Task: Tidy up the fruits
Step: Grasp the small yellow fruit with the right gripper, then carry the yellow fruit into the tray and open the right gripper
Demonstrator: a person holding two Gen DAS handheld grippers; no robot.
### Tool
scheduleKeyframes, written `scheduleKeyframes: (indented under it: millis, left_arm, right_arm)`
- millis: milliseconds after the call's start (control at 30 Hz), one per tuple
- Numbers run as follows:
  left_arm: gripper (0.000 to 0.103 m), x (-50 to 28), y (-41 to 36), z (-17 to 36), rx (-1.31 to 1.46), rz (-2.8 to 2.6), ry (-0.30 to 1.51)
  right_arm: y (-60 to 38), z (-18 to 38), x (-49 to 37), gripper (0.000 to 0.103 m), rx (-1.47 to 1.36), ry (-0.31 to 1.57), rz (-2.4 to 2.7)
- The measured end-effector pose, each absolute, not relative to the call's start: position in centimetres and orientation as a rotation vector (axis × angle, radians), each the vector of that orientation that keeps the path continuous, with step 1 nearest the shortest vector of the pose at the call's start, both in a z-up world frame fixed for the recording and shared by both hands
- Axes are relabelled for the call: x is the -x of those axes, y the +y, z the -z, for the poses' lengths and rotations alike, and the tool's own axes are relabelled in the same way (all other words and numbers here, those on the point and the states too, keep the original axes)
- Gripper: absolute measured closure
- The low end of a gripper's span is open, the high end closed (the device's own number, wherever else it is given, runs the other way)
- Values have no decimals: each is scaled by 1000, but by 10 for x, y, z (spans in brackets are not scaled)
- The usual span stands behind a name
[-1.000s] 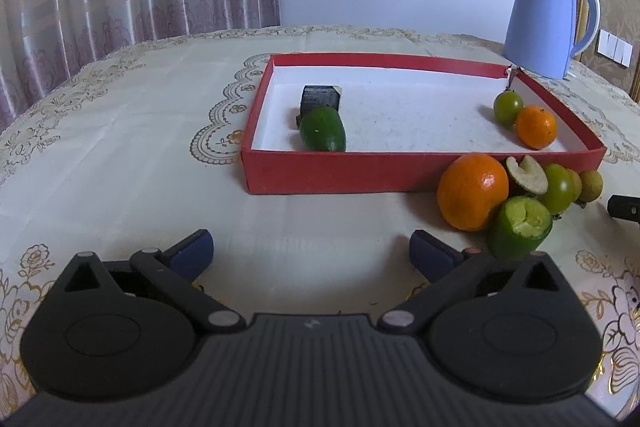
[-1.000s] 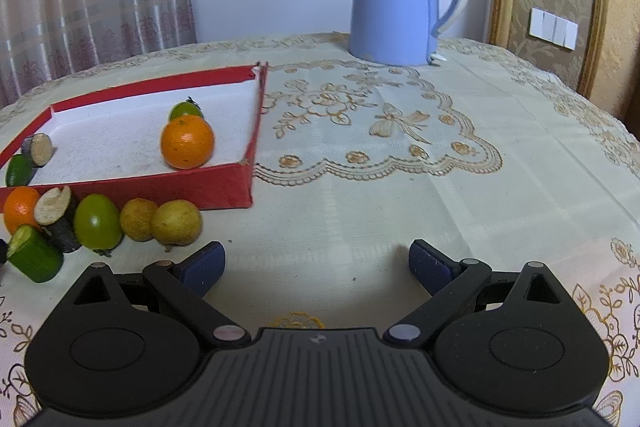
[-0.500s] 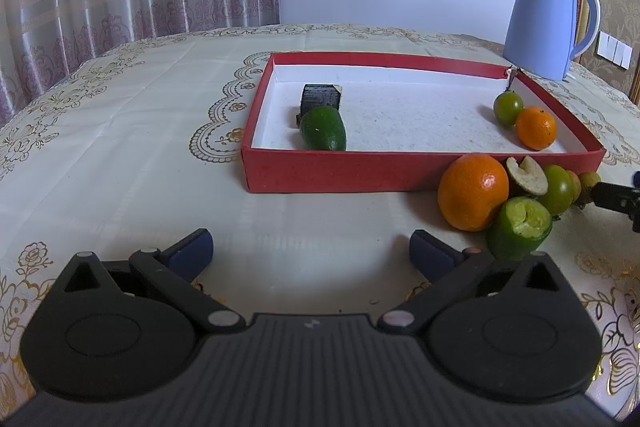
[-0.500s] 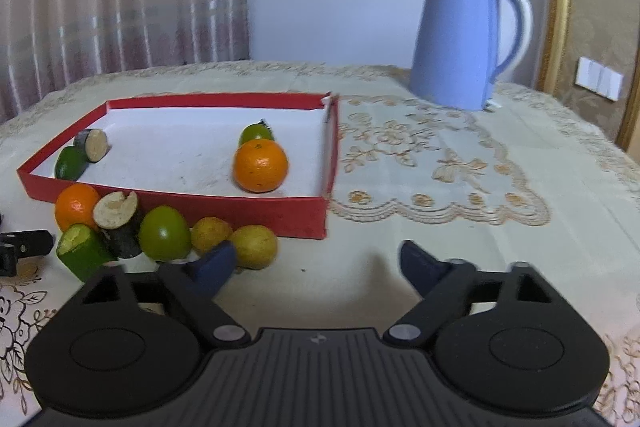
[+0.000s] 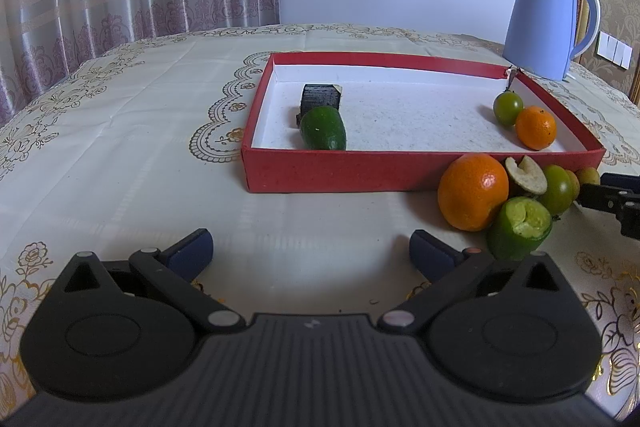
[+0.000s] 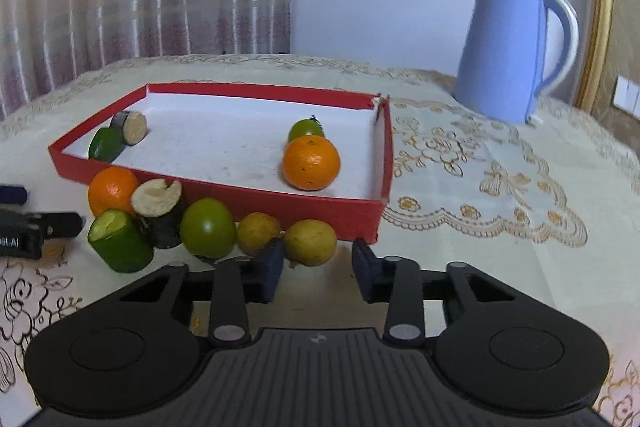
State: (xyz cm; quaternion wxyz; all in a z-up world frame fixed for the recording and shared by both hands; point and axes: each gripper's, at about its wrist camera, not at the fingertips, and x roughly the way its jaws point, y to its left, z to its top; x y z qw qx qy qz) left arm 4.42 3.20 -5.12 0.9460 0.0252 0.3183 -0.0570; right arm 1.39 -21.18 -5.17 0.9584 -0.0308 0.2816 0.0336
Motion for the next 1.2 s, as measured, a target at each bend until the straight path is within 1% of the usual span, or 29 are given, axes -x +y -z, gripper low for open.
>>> scheduleKeyframes:
  millis: [133,300,367,500,700,867,1033,1200]
  left_arm:
    - [0,-44,32,51,-51,116,648]
    - [0,-44,32,51,-51,116,648]
    - [0,-44,32,51,-51,116,648]
    - [0,-44,32,51,-51,116,648]
    - [0,-44,32,51,-51,116,648]
    - [0,-44,32,51,-51,116,648]
    - [0,-44,32,51,-51,116,648]
    - [0,-44,32,51,-51,116,648]
  right_arm:
    - [-208,54,-17,70,104,588,-93]
    - [-213,54,-21,70,63,594,-102]
    - [-216,54,-23,72,38,599,-102]
    - [-218,54,-23,73,7,598,-83]
    - [-224,49,-12,73,-39,562,-42]
    - [-225,29,-6,73,-52,502,-36]
    - [-215,14,-24,73,-38,480,-56]
    - [-194,10,-57,73,-8,503,-110]
